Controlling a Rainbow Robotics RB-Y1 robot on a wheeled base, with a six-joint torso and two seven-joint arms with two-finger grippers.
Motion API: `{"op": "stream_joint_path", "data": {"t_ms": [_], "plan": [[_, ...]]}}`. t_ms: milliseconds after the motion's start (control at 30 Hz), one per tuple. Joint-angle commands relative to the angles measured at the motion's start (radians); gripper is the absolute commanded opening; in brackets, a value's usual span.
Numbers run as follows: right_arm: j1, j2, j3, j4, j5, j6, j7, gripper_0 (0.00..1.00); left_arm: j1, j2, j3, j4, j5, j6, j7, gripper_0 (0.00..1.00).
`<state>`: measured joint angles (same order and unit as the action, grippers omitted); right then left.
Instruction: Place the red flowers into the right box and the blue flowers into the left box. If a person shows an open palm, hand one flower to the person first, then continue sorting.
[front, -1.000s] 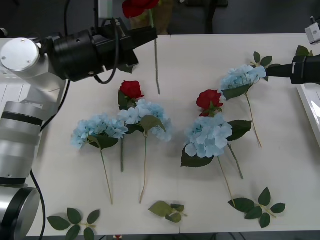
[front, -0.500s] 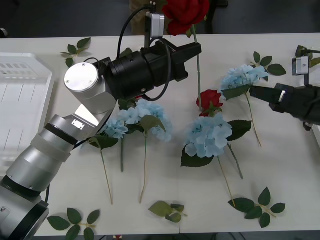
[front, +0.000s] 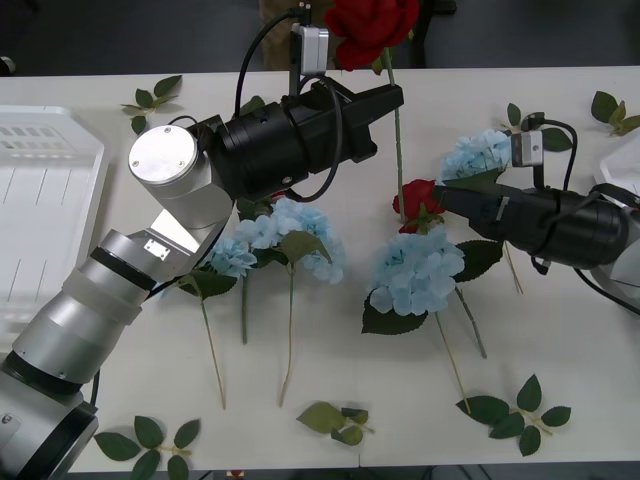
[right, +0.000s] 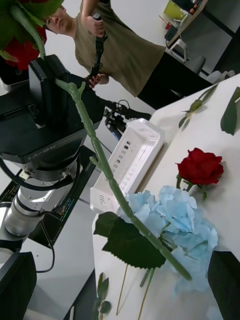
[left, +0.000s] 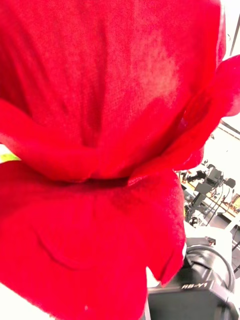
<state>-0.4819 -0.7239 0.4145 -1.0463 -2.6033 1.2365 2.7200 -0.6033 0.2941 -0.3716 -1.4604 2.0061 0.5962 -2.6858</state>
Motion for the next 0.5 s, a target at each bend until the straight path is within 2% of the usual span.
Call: {"op": "stream_joint_path", "data": {"t_ms": [33, 233, 300, 367, 400, 433, 500], "plan": [[-0.081, 0.061, 0.049, -0.026, -0.008, -0.060, -0.015, 1.00, 0.010, -0.018, -0.009, -0.041, 0.013, -0.010, -0.019, 0.00], [-0.127, 0.127, 0.081, -0.026, -0.008, -0.155, -0.015, 1.00, 0.010, -0.016, -0.009, -0.041, 0.014, -0.010, -0.019, 0.00], [-0.136, 0.142, 0.092, -0.026, -0.008, -0.166, -0.015, 0.76, 0.010, -0.016, -0.009, -0.041, 0.016, -0.010, -0.019, 0.00], [-0.138, 0.150, 0.099, -0.026, -0.006, -0.176, -0.015, 0.24, 0.010, -0.016, -0.009, -0.041, 0.016, -0.010, -0.019, 0.00], [-0.138, 0.150, 0.102, -0.026, -0.006, -0.178, -0.015, 0.14, 0.010, -0.016, -0.009, -0.041, 0.016, -0.010, -0.019, 0.00], [-0.138, 0.150, 0.102, -0.026, -0.006, -0.178, -0.015, 0.00, 0.010, -0.016, -0.009, -0.041, 0.016, -0.010, -0.019, 0.00], [-0.138, 0.150, 0.102, -0.026, -0.008, -0.173, -0.015, 0.00, 0.010, -0.016, -0.009, -0.041, 0.016, -0.010, -0.019, 0.00]]}}
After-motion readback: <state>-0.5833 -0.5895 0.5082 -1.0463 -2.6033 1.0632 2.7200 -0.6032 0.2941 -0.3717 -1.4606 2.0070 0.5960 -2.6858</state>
